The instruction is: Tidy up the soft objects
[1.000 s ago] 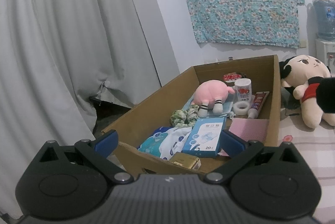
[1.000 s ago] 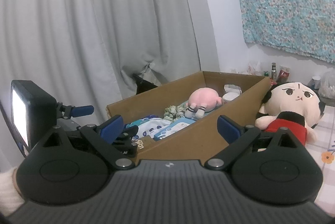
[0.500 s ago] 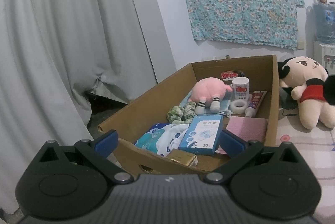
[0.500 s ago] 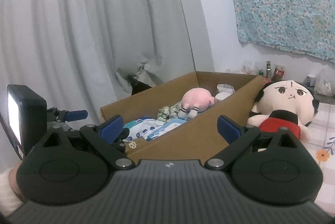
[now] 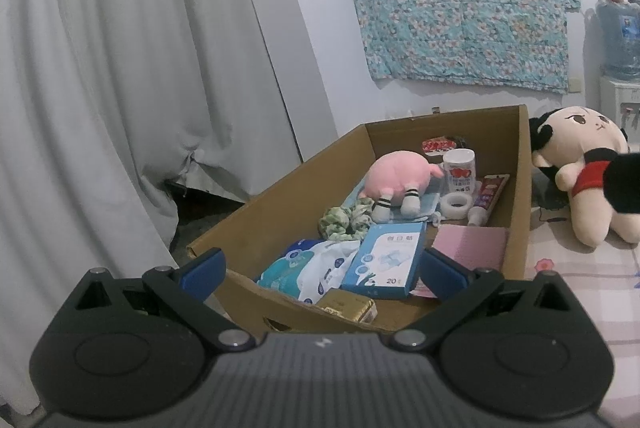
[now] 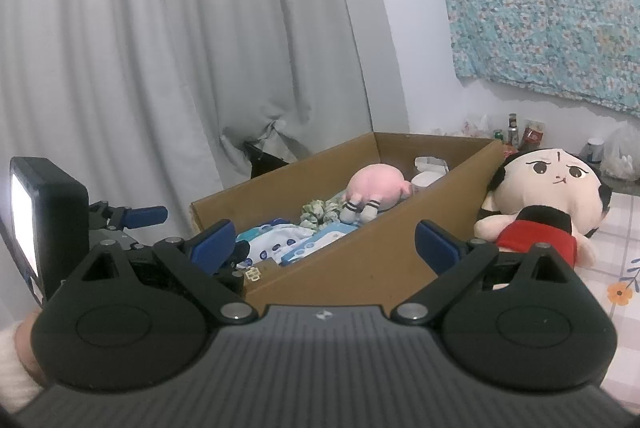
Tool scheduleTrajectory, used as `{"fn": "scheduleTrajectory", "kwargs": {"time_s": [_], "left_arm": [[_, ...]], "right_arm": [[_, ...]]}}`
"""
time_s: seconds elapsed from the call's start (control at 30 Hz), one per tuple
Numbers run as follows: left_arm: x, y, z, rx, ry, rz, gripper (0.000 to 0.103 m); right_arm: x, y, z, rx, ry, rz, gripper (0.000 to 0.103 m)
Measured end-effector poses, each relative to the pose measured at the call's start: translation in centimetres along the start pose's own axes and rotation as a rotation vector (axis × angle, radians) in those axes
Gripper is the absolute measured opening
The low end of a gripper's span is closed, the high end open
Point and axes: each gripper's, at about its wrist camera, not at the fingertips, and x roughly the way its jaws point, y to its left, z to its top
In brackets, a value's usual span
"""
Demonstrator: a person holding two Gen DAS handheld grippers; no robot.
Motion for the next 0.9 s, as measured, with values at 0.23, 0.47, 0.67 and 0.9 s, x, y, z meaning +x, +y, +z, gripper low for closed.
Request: {"fn": "scheduleTrajectory", "kwargs": {"time_s": [0.23, 0.47, 0.67, 0.9], "left_arm": [[-0.18, -0.06, -0.12, 0.0, 0.003, -0.002, 0.103], [-0.17, -0.23, -0.13, 0.002, 0.002, -0.001, 0.103], [-0.16, -0.23, -0.14, -0.001, 0.003, -0.002, 0.103], [-0.15, -0.29, -0.13, 0.0, 0.004, -0.002, 0.103]], "right_arm": [[0.11, 0.06, -0.08, 0.0, 0.004, 0.002, 0.097], [0.08, 0.04, -0.1, -0.004, 0.002, 0.0, 0.097], [0.04, 0.01, -0.11, -0.006, 0.002, 0.002, 0.097], [0.18, 0.23, 0.05, -0.006, 0.005, 0.004, 0.097]]}}
